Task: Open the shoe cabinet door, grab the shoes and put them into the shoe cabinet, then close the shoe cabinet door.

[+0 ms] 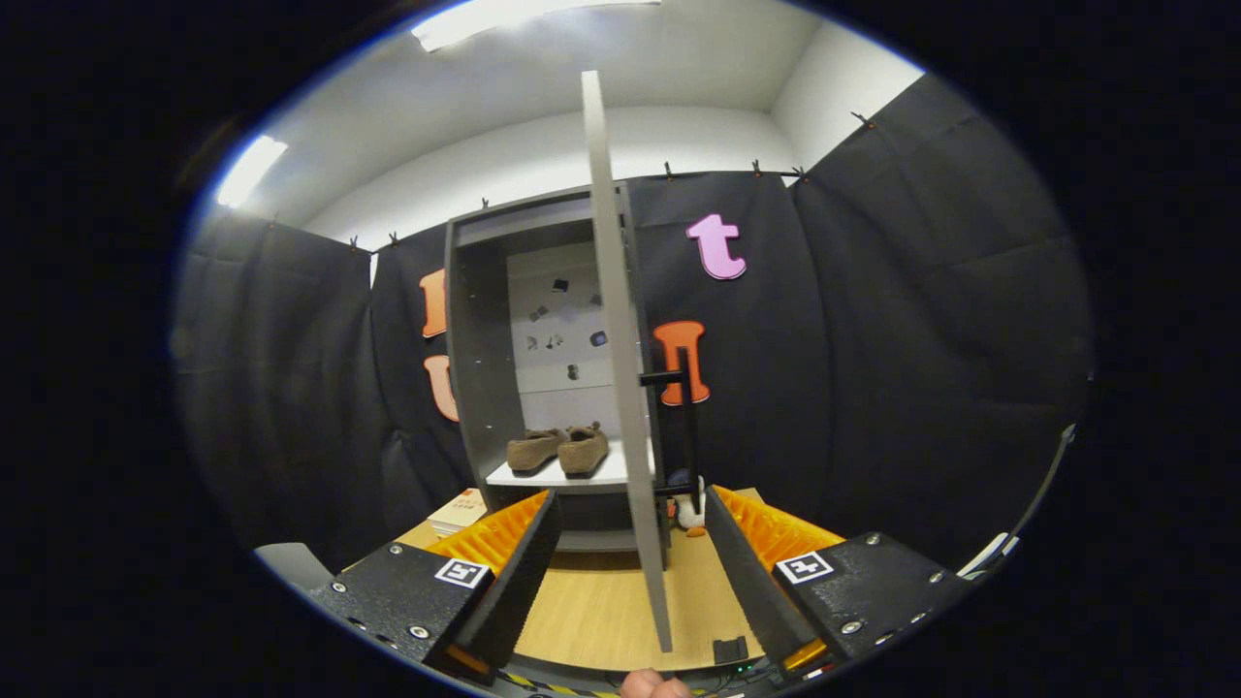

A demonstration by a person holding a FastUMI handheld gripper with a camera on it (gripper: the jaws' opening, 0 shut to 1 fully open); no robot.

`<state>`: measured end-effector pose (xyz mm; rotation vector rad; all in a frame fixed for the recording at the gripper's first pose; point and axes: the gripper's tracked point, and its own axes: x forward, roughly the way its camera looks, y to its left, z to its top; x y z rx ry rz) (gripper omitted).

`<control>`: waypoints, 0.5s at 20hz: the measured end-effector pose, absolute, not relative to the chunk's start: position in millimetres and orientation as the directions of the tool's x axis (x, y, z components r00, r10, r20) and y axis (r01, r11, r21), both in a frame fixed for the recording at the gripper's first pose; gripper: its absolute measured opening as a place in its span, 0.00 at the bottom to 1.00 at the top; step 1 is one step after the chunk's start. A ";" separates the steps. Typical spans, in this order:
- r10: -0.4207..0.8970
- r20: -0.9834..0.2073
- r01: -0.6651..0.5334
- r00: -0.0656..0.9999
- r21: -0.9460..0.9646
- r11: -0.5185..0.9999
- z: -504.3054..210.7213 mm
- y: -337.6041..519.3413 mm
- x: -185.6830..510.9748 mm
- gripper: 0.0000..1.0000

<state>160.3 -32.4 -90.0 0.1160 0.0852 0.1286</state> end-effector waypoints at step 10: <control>0.071 -0.037 -0.063 0.997 0.178 0.982 -84.0 -70.6 209.4 0.95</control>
